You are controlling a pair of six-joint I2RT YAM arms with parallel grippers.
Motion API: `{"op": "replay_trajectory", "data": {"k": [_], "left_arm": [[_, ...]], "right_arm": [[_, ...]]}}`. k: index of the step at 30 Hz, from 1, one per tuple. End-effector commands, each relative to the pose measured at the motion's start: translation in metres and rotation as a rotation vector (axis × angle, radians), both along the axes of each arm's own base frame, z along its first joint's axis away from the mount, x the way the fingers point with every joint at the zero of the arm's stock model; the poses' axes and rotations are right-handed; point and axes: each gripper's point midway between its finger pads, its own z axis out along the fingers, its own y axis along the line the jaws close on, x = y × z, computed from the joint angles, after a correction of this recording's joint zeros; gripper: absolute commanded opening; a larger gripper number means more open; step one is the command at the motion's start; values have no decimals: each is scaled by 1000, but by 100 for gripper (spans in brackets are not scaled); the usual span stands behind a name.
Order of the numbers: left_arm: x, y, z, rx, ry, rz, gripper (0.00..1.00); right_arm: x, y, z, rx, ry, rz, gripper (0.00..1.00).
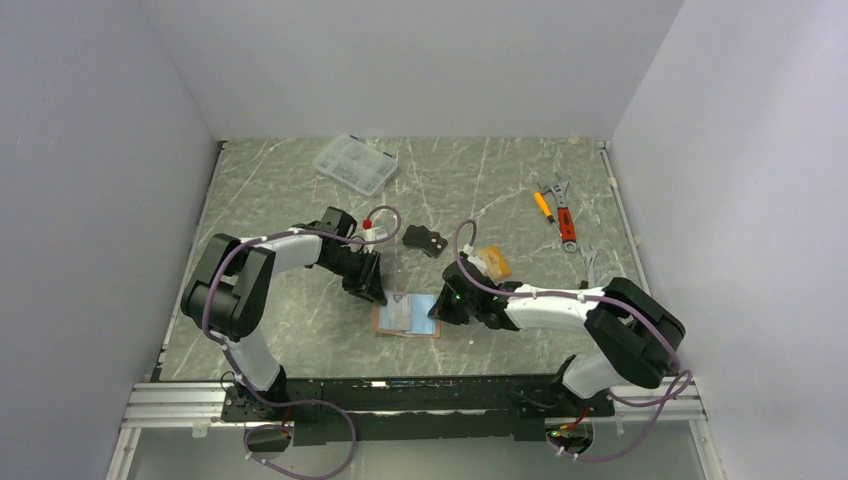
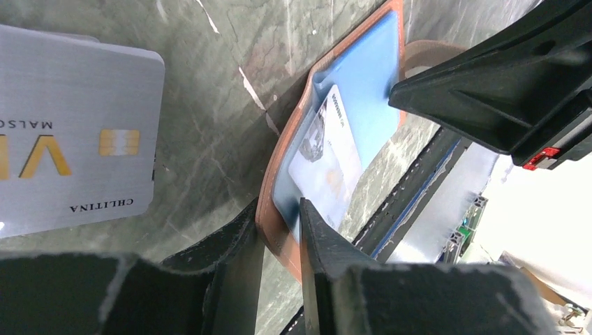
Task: Put the credit cards into the card holder
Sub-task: Insert the credit card into the card holder.
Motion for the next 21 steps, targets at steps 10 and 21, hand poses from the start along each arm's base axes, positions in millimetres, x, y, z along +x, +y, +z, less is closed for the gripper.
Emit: {"op": "replay_trajectory", "data": {"k": [10, 21], "left_arm": [[-6, -3, 0, -26, -1, -32, 31], [-10, -3, 1, -52, 7, -8, 34]], "right_arm": [[18, 51, 29, 107, -47, 142, 11], [12, 67, 15, 138, 9, 183, 23]]}}
